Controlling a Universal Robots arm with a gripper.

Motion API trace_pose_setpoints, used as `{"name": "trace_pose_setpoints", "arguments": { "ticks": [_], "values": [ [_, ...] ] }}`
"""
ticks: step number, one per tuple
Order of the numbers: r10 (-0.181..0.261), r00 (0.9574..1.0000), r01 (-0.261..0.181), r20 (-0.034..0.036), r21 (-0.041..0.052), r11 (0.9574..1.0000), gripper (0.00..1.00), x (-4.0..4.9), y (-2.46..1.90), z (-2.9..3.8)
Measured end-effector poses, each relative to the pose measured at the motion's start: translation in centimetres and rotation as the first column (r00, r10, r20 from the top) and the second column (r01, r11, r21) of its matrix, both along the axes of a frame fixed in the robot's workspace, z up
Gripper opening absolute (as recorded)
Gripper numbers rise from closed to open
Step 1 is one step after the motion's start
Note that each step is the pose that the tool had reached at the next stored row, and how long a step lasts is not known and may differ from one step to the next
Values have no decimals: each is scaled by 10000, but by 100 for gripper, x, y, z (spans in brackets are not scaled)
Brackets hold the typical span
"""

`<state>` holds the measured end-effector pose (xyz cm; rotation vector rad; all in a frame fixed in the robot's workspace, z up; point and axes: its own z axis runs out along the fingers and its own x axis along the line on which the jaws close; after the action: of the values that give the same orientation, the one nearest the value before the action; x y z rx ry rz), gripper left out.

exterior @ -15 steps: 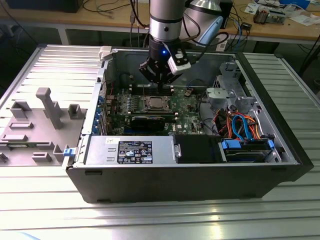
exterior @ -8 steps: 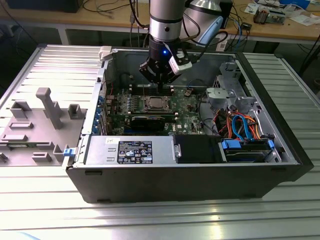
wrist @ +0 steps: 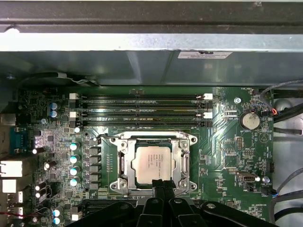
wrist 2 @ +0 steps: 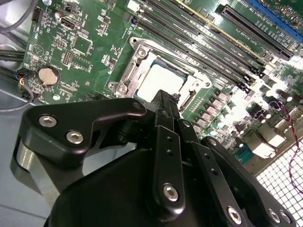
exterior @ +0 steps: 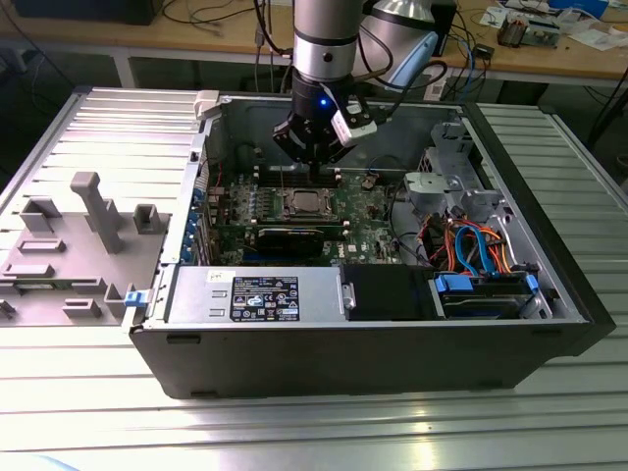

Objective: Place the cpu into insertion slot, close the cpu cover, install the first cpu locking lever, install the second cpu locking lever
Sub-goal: 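Install the first cpu locking lever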

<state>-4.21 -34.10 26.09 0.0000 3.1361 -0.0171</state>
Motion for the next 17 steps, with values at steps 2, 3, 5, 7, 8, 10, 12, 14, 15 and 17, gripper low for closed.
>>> {"name": "trace_pose_setpoints", "arguments": {
  "ticks": [2,3,5,7,8,10,12,14,15,17],
  "values": [
    [1,10000,-1,-1,-1,10000,11,-20,0,0],
    [2,10000,-2,0,0,10000,11,-44,0,0],
    [2,10000,-2,9,-2,10000,11,-107,-1,0],
    [3,10000,-3,31,1,10000,11,-159,0,-1],
    [2,10000,-2,45,3,10000,11,-191,0,-1],
    [2,10000,-2,80,12,10000,11,-257,0,-1],
    [1,9999,-1,109,27,10000,11,-313,0,-1],
    [-1,9999,-1,118,194,9998,11,-355,0,-1],
    [-1,9999,-2,118,274,9996,11,-367,0,-2],
    [-1,9999,-3,131,304,9995,11,-400,0,-3]
  ]
}}
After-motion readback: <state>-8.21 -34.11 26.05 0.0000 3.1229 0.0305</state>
